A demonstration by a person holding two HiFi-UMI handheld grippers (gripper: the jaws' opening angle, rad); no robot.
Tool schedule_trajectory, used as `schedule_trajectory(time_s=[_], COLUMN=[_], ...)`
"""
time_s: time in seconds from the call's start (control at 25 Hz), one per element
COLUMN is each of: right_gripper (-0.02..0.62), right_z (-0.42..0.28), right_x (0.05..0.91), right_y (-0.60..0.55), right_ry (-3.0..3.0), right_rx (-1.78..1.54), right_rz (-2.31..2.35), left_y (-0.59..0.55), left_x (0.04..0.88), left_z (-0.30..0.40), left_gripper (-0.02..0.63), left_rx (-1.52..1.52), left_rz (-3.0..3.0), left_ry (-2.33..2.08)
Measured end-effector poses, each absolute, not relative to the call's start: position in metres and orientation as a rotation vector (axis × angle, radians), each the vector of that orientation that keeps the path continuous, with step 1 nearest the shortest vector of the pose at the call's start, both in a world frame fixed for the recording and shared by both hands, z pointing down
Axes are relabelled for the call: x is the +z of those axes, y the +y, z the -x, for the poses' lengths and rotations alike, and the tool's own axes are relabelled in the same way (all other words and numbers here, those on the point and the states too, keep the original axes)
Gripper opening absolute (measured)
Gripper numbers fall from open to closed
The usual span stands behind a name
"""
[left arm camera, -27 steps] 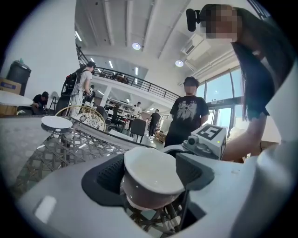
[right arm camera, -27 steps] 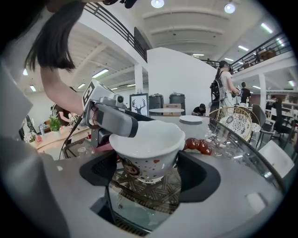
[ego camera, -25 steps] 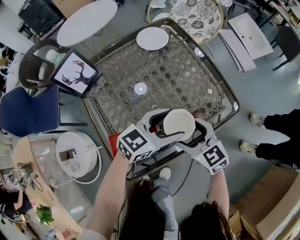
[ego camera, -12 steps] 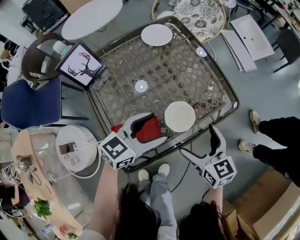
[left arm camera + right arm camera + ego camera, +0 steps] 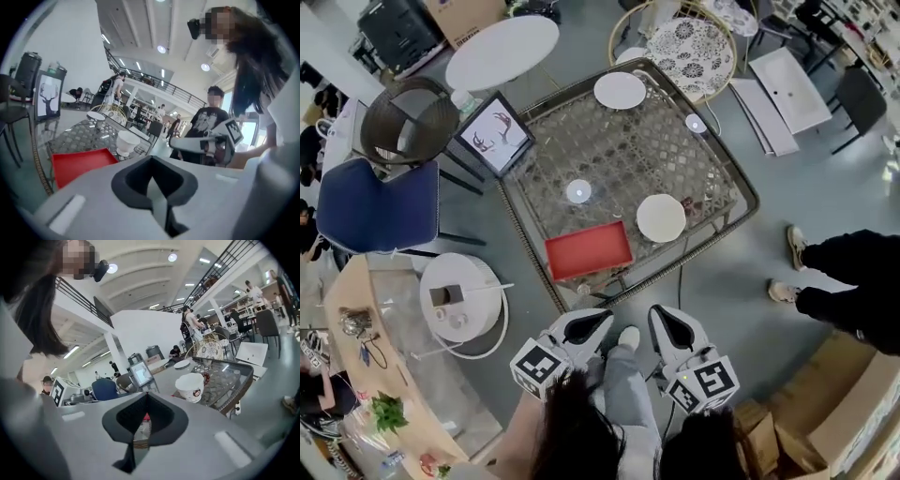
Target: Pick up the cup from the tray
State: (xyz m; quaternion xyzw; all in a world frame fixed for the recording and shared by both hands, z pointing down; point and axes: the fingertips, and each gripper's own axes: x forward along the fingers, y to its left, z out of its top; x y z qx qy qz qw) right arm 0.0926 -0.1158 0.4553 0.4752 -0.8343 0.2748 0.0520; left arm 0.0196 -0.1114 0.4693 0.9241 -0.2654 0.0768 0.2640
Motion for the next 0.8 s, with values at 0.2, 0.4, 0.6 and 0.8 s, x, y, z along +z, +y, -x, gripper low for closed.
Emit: schedule_trajectory(time_s=[0.2, 0.4, 0.6, 0.8], right_gripper=[0.025, 0.025, 0.025, 0.025], right_z=[-0.055, -0.029, -0.022, -0.030], right_x=[0.427, 0.414, 0.391, 0.357], right_y=[-0.072, -0.041, -0.035, -0.020], right_ry=[-2.470, -2.449, -2.458, -2.479], right_rx=[0.732, 0.695, 0.586, 0.467], right_rz=[-1.431, -1.424, -1.397, -1.426], left_y=[-0.065, -0.052, -0.044, -0.029], left_x=[0.429, 0.391, 0.375, 0.351], left_z=[-0.002, 0.008, 0.019, 0.019], left_gripper=[0.000, 0.000, 0.000, 0.000], left_rx=[0.221, 0.127, 0.095, 0.118], left_rz=[-2.668, -2.578, -2.570, -2.586], left_ry=[-0.706, -0.851, -0.939, -1.004])
